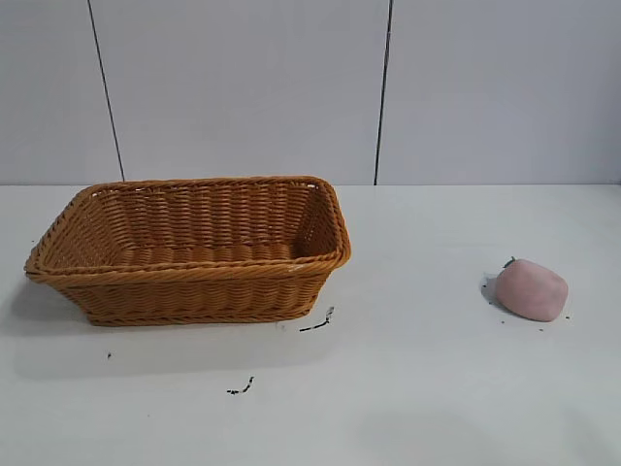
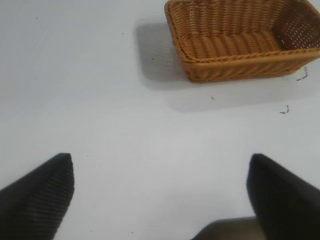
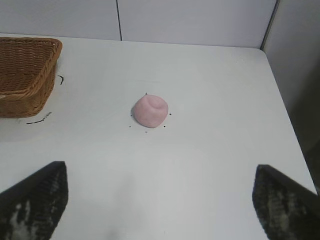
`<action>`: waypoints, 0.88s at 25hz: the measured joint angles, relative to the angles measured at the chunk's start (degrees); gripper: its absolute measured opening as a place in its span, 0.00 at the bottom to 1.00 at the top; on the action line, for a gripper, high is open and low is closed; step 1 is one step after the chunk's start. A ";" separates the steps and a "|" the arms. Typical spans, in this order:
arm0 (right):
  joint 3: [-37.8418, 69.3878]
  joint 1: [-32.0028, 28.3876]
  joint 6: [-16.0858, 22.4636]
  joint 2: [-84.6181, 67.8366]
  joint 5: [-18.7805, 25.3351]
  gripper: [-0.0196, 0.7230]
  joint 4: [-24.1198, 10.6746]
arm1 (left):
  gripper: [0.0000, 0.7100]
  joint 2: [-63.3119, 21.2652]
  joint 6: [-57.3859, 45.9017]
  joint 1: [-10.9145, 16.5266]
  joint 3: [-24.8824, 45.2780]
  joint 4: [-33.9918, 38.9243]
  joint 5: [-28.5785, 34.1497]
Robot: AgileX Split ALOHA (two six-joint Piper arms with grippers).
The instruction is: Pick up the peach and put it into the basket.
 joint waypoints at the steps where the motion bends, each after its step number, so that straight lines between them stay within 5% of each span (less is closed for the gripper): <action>1: 0.00 0.00 0.00 0.00 0.00 0.95 0.00 | 0.97 0.00 0.00 0.00 0.00 0.00 0.00; 10: -1.79 0.00 0.00 2.76 -0.07 0.95 -0.05 | 0.97 0.00 0.00 0.00 0.00 0.00 0.00; 22: -22.12 0.00 0.24 50.35 -2.27 0.95 0.50 | 0.97 0.00 0.00 0.00 0.00 0.00 0.00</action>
